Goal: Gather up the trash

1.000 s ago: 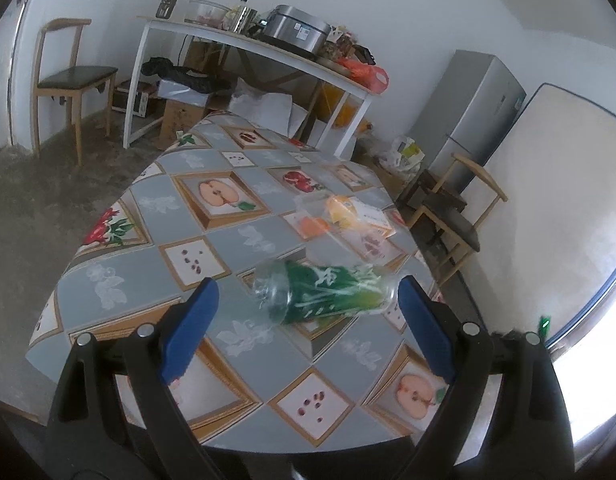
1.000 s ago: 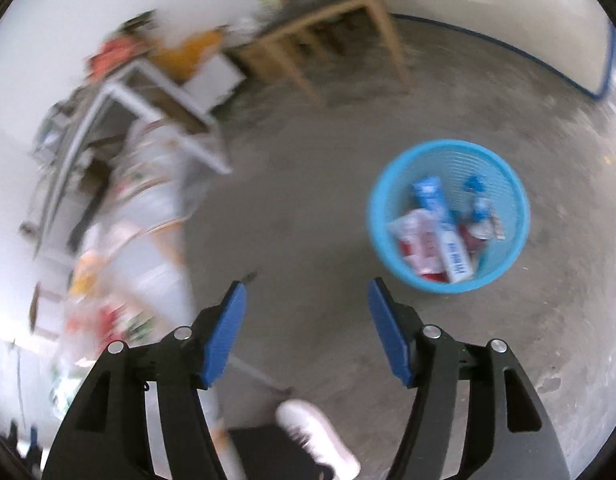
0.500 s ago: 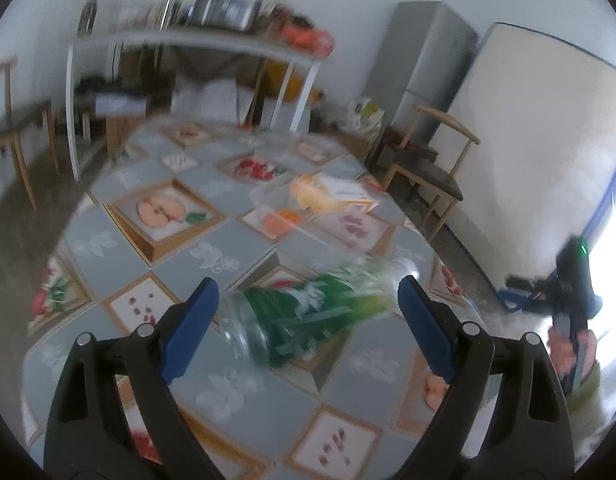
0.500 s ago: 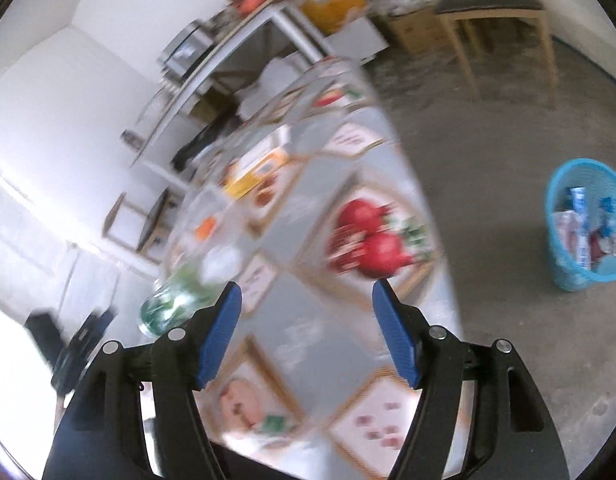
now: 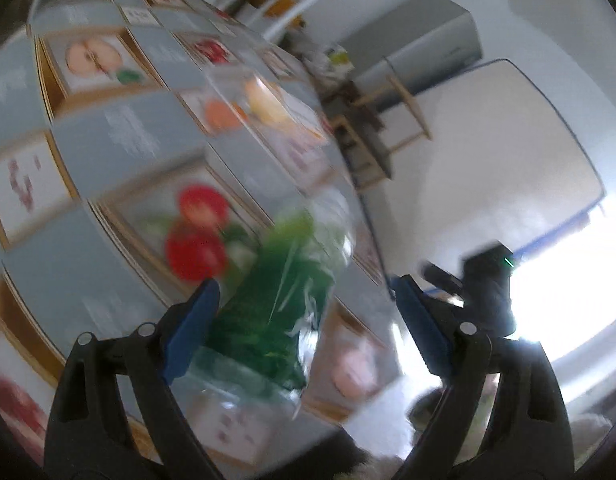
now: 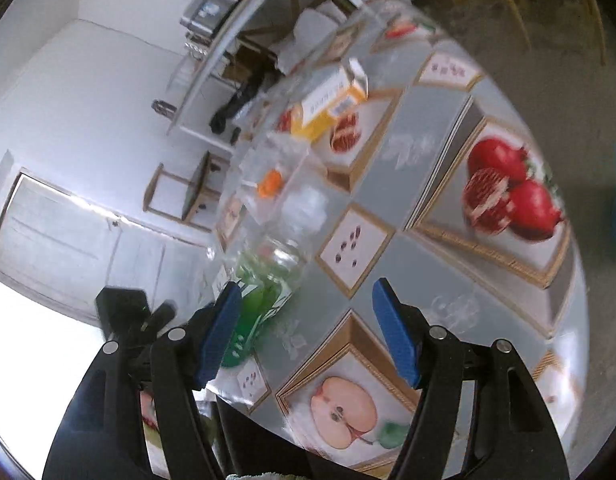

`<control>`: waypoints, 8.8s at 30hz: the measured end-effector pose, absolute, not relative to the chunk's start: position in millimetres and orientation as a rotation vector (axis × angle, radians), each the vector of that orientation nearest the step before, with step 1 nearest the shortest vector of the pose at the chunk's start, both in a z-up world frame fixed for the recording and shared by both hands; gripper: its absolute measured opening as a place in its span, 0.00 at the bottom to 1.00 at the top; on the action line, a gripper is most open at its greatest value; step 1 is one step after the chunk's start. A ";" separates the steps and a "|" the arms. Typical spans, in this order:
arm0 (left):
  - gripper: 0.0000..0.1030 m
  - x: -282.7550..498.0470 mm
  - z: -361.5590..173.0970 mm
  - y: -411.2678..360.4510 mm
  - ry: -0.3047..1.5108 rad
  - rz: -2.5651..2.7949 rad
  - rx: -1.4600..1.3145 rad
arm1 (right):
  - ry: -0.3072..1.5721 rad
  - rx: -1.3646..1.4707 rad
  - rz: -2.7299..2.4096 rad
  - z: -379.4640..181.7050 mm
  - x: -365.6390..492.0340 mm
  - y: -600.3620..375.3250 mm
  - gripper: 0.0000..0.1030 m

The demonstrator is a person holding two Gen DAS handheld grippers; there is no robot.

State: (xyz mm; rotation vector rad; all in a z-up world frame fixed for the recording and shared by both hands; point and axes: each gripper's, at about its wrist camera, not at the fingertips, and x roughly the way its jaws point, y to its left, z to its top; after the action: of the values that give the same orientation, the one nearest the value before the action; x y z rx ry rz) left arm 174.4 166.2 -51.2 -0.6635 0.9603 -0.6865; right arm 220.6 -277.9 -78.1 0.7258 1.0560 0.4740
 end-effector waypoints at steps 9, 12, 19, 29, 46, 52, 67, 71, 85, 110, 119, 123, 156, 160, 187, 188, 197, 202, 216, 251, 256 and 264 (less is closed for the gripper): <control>0.82 142.3 -51.7 139.3 0.938 -0.746 -0.666 | 1.137 0.747 0.492 -104.2 226.0 -247.9 0.64; 0.82 146.8 -50.5 138.5 0.939 -0.718 -0.657 | 1.132 0.752 0.490 -101.0 233.1 -246.9 0.64; 0.82 140.3 -64.4 127.6 0.958 -0.736 -0.690 | 1.178 0.579 0.395 -90.2 260.6 -230.2 0.67; 0.82 125.6 -74.9 113.4 0.961 -0.785 -0.724 | 1.220 0.465 0.349 -95.5 267.5 -210.5 0.69; 0.82 124.2 -79.3 126.2 0.924 -0.734 -0.780 | 1.230 0.149 0.343 -82.6 255.1 -210.7 0.66; 0.82 120.1 -69.3 134.5 0.879 -0.672 -0.760 | 1.226 0.114 0.296 -80.9 253.2 -204.0 0.68; 0.82 126.7 -70.1 154.9 0.844 -0.597 -0.770 | 1.148 0.091 0.229 -77.7 243.8 -204.7 0.66; 0.82 137.3 -65.9 163.0 0.832 -0.559 -0.779 | 1.137 0.124 0.202 -77.7 240.5 -219.5 0.65; 0.58 252.9 -57.0 159.7 0.901 -0.320 -0.779 | 1.078 0.196 0.218 -82.1 234.2 -236.1 0.65; 0.02 208.6 -43.7 158.1 0.974 -0.255 -0.553 | 1.065 0.241 0.246 -85.6 232.9 -241.8 0.65; 0.11 123.6 -41.6 198.7 0.923 -0.237 -0.543 | 1.070 0.222 0.233 -84.7 234.5 -238.0 0.65; 0.59 104.0 -32.1 208.8 0.800 -0.205 -0.545 | 1.075 0.212 0.227 -84.5 235.0 -236.6 0.65; 0.92 120.2 -83.6 247.4 0.882 0.314 -0.160 | 1.112 0.246 0.234 -92.3 238.6 -233.8 0.65; 0.92 118.8 -83.7 245.9 0.869 0.313 -0.140 | 1.114 0.257 0.238 -93.0 238.6 -235.6 0.65; 0.93 115.4 -82.5 245.0 0.851 0.315 -0.140 | 1.109 0.283 0.241 -94.7 237.7 -238.0 0.65; 0.93 116.8 -82.6 244.6 0.855 0.318 -0.143 | 1.108 0.287 0.242 -95.0 237.5 -238.4 0.66; 0.93 118.1 -83.3 239.9 0.847 0.340 -0.124 | 1.100 0.306 0.254 -96.0 236.6 -241.5 0.66; 0.93 119.7 -79.2 241.8 0.890 0.330 -0.120 | 1.098 0.300 0.258 -96.1 236.9 -240.7 0.66; 0.86 100.5 14.9 176.8 0.602 -0.243 -0.126 | 1.092 0.305 0.270 -96.9 237.9 -240.9 0.66; 0.15 193.9 -55.0 110.8 1.093 -0.236 0.276 | 1.074 0.345 0.349 -97.3 235.5 -249.4 0.67; 0.04 192.7 -50.8 109.5 1.077 -0.241 0.284 | 1.074 0.349 0.354 -97.1 234.2 -251.9 0.66; 0.03 182.8 -24.3 115.7 0.997 -0.247 0.231 | 1.072 0.387 0.359 -94.9 229.4 -260.6 0.66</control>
State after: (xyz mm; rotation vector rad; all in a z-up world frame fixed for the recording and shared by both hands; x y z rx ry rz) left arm 182.8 115.7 -24.3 0.2310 0.9972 -0.2475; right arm 229.4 -260.6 -94.9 0.3872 1.0724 0.3594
